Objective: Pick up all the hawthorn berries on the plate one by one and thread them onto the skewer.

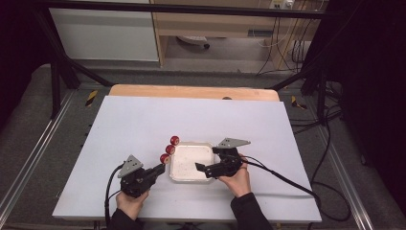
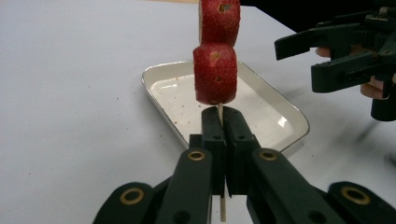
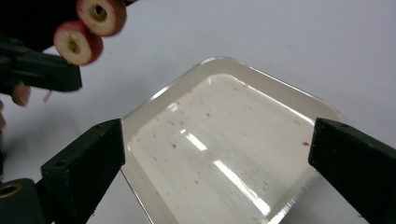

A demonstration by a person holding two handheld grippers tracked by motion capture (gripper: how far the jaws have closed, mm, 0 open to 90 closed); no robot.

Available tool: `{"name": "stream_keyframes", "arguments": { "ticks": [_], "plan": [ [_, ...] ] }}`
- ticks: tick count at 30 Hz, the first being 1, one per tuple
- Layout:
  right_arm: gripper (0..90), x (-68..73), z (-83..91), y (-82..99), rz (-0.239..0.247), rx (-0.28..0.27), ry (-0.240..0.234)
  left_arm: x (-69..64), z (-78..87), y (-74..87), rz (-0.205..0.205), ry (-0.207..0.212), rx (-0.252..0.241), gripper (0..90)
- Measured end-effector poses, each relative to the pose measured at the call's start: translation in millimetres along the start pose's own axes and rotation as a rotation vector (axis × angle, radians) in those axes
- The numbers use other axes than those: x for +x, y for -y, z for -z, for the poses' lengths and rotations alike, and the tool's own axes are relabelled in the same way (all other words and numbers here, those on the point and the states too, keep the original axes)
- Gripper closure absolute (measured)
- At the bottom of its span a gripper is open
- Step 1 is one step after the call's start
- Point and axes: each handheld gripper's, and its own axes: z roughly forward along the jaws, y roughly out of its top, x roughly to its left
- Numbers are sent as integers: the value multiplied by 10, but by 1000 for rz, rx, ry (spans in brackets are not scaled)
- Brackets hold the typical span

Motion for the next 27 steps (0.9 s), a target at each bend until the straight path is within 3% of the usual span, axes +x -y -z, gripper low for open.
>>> {"name": "stream_keyframes", "arguments": {
  "ticks": [3,13,21,27],
  "plan": [
    [15,-81,75,73,21,29,23,1,0,-6,-8,-1,7,885],
    [4,-307,357,323,61,48,60,-1,7,-67,-11,15,19,885],
    [6,-473,638,475,63,47,114,9,-24,-181,-8,29,45,885],
    [6,-586,824,585,46,31,136,-15,-97,-328,-48,25,87,885]
  ]
}}
